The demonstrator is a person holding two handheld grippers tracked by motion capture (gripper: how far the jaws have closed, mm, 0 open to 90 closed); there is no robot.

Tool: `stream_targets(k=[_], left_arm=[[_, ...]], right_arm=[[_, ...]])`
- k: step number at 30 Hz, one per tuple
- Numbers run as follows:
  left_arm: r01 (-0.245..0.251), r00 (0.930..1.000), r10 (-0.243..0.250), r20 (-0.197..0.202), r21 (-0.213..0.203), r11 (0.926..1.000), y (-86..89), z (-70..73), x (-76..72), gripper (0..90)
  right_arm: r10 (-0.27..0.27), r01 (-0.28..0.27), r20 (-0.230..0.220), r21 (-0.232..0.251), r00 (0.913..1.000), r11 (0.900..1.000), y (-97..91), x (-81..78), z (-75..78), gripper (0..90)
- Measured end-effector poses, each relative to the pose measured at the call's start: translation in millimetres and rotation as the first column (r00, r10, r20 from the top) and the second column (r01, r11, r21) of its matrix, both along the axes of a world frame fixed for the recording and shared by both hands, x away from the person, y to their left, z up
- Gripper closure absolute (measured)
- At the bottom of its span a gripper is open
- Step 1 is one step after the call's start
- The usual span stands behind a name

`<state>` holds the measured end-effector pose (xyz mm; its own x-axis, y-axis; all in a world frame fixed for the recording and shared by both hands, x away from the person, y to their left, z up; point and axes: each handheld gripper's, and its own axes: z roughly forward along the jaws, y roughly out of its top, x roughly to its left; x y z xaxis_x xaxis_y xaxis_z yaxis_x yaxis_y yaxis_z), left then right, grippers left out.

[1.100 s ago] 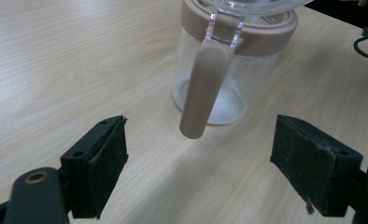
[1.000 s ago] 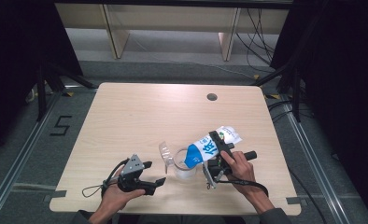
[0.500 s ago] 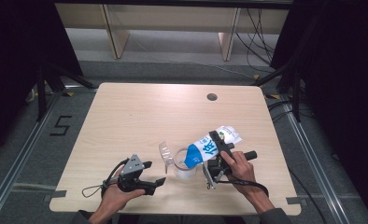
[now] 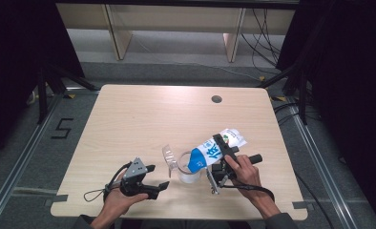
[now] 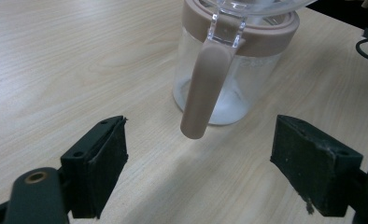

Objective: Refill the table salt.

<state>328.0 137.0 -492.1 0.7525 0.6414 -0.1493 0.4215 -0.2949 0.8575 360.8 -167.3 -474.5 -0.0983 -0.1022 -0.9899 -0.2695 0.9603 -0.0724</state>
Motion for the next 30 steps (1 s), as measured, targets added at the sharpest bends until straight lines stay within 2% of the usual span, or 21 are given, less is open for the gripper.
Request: stream_targets(k=[3, 4, 5, 8, 14, 24, 25, 26, 30], left_arm=[[0.004, 1.0, -0.004, 0.003, 0.001, 1.0, 0.0, 0.0, 0.4, 17.7], [0.004, 1.0, -0.004, 0.002, 0.001, 1.0, 0.0, -0.1, 0.4, 17.7], [0.004, 1.0, -0.004, 0.002, 0.001, 1.0, 0.0, -0.1, 0.3, 17.7], [0.003, 1.0, -0.003, 0.002, 0.001, 1.0, -0.1, -0.1, 0.4, 17.7], [0.0, 1.0, 0.0, 0.001, -0.001, 1.0, -0.1, 0.0, 0.1, 17.7], [-0.001, 1.0, 0.001, 0.0, -0.001, 1.0, -0.2, 0.0, 0.0, 17.7], [0.003, 1.0, -0.003, 0.002, 0.0, 1.0, -0.1, 0.0, 0.3, 17.7], [-0.001, 1.0, 0.001, 0.0, -0.001, 1.0, -0.2, 0.0, 0.0, 17.7], [-0.001, 1.0, 0.001, 0.0, 0.0, 1.0, -0.2, 0.0, 0.0, 17.7]], right_arm=[[-0.007, 0.007, -0.005, 0.019, 1.0, 0.9998, -0.5, -0.3, -1.1, 51.1], [0.015, -0.014, 0.009, -0.037, 0.9999, 0.9992, 0.7, 0.7, 2.9, 51.2], [0.015, -0.014, 0.009, -0.037, 0.9999, 0.9992, 0.7, 0.7, 2.9, 51.2], [0.001, -0.001, 0.002, -0.026, 1.0, 0.9997, 0.3, 0.0, 2.0, 51.2], [0.017, -0.016, 0.008, -0.019, 0.9998, 0.9997, 0.2, 0.8, 1.6, 51.6], [0.006, -0.005, 0.006, -0.025, 1.0, 0.9997, 0.3, 0.1, 2.6, 51.7], [0.031, -0.031, 0.022, -0.022, 0.9993, 0.9993, 0.0, 1.7, 1.9, 51.7], [0.018, -0.018, 0.014, 0.001, 0.9997, 0.9998, -0.5, 1.0, 0.4, 51.7], [0.016, -0.016, 0.016, 0.003, 0.9997, 0.9999, -0.7, 0.8, 0.4, 51.8]])
